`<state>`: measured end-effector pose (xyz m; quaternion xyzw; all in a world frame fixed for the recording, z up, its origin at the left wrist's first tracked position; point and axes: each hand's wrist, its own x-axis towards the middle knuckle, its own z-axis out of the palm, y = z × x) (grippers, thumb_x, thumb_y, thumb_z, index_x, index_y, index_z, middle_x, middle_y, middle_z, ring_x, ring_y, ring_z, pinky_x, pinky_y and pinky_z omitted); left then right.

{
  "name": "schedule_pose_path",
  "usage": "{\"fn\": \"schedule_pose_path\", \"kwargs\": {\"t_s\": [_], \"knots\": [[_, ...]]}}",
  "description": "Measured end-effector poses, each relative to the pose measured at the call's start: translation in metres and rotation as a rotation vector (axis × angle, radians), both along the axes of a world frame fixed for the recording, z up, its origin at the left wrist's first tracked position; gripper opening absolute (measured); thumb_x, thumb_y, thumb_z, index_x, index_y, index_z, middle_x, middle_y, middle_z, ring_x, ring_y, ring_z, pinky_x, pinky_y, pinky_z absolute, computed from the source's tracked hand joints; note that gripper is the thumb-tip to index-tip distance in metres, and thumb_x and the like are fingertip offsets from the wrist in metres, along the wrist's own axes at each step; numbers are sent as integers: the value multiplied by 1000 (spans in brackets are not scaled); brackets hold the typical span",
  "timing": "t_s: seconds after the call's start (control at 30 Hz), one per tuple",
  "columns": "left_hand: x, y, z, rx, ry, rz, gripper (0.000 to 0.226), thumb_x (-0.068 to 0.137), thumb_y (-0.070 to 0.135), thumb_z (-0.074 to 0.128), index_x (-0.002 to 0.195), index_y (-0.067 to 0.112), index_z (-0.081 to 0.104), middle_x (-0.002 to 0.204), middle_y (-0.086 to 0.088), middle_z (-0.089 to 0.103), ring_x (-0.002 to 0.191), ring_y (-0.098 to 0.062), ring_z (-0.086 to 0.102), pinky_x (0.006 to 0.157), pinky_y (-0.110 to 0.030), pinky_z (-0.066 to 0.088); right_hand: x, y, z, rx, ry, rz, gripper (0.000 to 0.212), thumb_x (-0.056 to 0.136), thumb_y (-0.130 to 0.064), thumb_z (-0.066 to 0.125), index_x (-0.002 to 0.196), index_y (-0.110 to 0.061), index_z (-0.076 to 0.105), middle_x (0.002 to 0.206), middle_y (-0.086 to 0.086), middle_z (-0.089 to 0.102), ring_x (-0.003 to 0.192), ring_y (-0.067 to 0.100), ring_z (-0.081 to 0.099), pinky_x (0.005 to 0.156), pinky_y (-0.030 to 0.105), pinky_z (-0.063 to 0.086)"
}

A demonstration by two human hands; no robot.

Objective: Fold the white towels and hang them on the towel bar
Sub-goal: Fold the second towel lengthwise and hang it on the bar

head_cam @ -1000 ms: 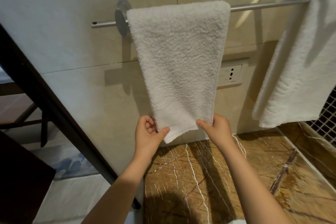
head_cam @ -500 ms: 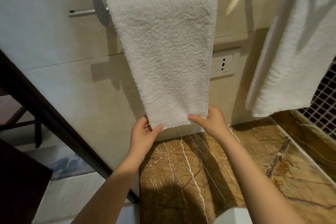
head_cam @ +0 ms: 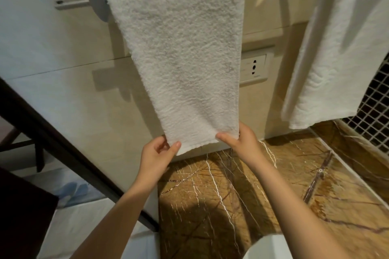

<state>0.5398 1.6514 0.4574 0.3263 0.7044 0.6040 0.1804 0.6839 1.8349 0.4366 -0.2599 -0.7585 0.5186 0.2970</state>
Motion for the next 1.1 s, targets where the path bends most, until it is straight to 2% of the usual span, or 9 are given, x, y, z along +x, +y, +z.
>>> {"fn": "schedule_pose_path", "kwargs": {"t_s": [0.13, 0.23, 0.3, 0.4, 0.5, 0.57, 0.73, 0.9, 1.1], "knots": [[0, 1, 0, -24, 56, 26, 4, 84, 15, 69, 82, 12, 68, 66, -2, 65, 63, -7, 57, 60, -19, 45, -3, -8, -3, 183, -32, -44, 33, 76, -69, 49, 90, -41, 57, 95, -11, 65, 90, 8, 62, 80, 39, 54], [-2, 1, -3, -42, 60, 47, 15, 83, 17, 70, 74, 7, 64, 58, 8, 56, 56, -4, 50, 54, -15, 41, -4, -10, -3, 254, -26, -84, 33, 78, -70, 46, 89, -41, 57, 91, -16, 62, 86, 4, 60, 75, 34, 52], [-1, 1, -4, -22, 34, 42, 13, 83, 13, 71, 72, 12, 64, 57, 12, 59, 56, 1, 52, 55, -11, 42, -5, -14, -6, 85, 29, -103, 27, 76, -63, 57, 97, -46, 56, 95, -19, 65, 90, -4, 61, 74, 22, 50], [2, 1, -2, 45, -78, 9, 12, 81, 4, 70, 88, 13, 67, 70, 13, 69, 67, 1, 63, 64, -10, 48, -10, -35, -20, -272, 17, -150, 55, 71, -49, 72, 118, -28, 54, 104, -16, 64, 90, -2, 61, 64, 8, 48], [1, 0, 0, 93, -178, -10, 28, 77, -4, 71, 101, 6, 62, 79, 4, 73, 74, -8, 68, 68, -15, 52, -24, -71, -32, -425, -90, 27, 59, 79, -38, 69, 123, -2, 52, 100, 2, 66, 85, 8, 62, 68, 11, 50], [-2, -1, 3, 54, -155, -21, 28, 75, -3, 73, 99, 8, 64, 84, 0, 74, 77, -13, 71, 66, -16, 53, -36, -91, -28, -639, 30, 106, 59, 78, -39, 65, 117, 4, 55, 103, 12, 66, 89, 16, 65, 76, 20, 53], [-20, -6, 24, -144, 236, -36, 8, 74, 15, 77, 77, 12, 70, 72, 0, 68, 68, -6, 63, 63, -17, 47, -64, -115, -5, -1123, 387, 102, 51, 84, -20, 64, 125, 5, 46, 125, 23, 59, 117, 27, 59, 103, 43, 45], [-32, -30, 81, -219, 723, -60, 37, 75, 53, 65, 95, 23, 71, 92, 13, 64, 84, -1, 57, 76, -18, 45, -72, -117, 3, -1294, 531, 121, 30, 81, -8, 64, 106, -1, 49, 101, 16, 68, 91, 24, 68, 84, 34, 55], [-30, -46, 183, 171, 1160, 200, 15, 87, 26, 66, 101, 19, 66, 92, 7, 62, 81, 6, 54, 84, -5, 36, -72, -121, -3, -1236, 444, 119, 26, 74, -9, 67, 96, 5, 65, 96, 21, 72, 88, 25, 71, 72, 28, 58]]}}
